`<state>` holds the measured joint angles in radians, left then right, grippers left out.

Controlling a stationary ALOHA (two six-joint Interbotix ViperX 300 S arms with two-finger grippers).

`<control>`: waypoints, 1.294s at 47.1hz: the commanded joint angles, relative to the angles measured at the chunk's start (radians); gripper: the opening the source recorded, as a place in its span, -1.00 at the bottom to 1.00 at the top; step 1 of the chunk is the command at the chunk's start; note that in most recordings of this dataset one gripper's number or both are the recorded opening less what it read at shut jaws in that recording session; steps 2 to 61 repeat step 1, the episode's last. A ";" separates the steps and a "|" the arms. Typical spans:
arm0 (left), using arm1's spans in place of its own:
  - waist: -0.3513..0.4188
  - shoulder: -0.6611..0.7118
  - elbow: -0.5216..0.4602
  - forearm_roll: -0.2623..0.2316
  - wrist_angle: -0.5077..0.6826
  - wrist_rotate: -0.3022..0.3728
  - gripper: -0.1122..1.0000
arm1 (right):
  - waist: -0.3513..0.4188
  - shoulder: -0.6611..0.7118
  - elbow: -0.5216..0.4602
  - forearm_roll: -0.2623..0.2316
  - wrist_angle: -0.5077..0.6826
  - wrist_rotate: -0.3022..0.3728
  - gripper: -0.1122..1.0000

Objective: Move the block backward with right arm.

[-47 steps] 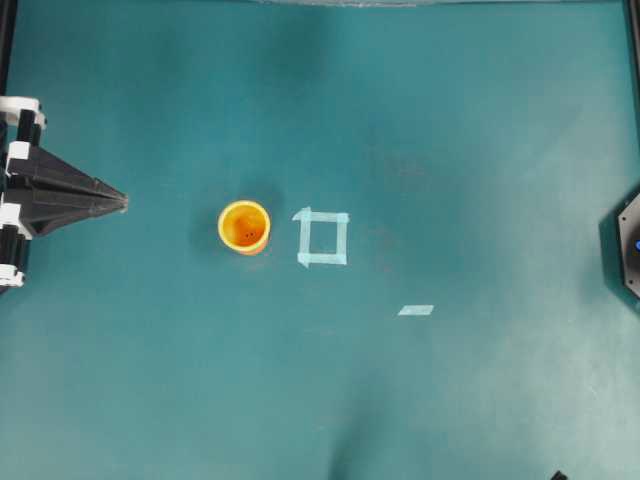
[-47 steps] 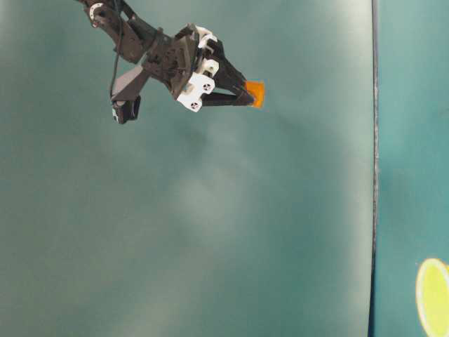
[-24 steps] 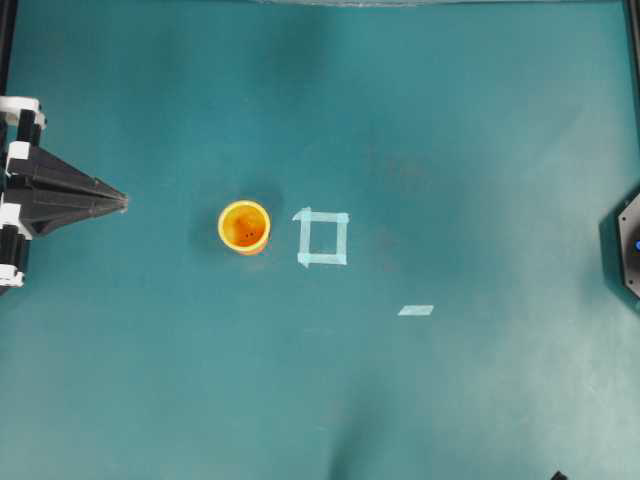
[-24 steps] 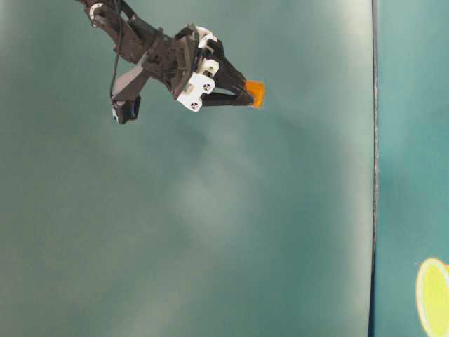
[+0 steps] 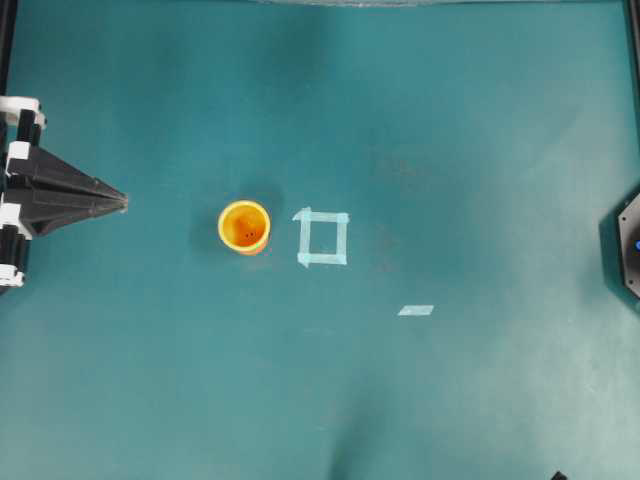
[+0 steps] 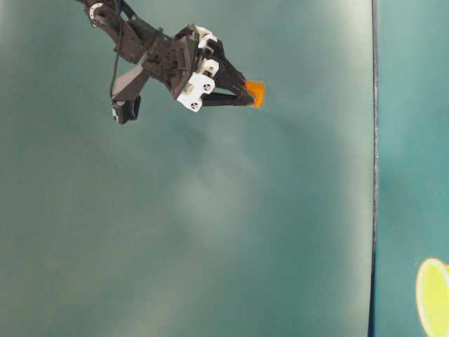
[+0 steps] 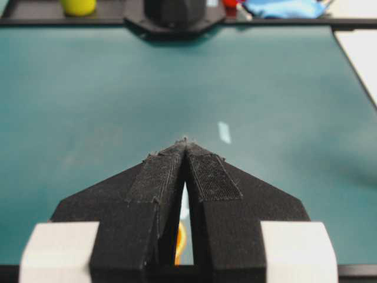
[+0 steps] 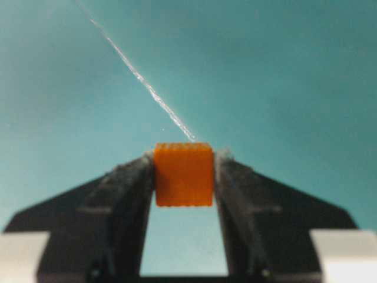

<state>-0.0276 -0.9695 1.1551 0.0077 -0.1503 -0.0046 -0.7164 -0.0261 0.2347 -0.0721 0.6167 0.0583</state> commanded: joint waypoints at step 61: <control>-0.002 0.003 -0.031 0.002 -0.005 0.000 -0.79 | 0.000 -0.012 -0.025 -0.003 -0.005 -0.002 -0.07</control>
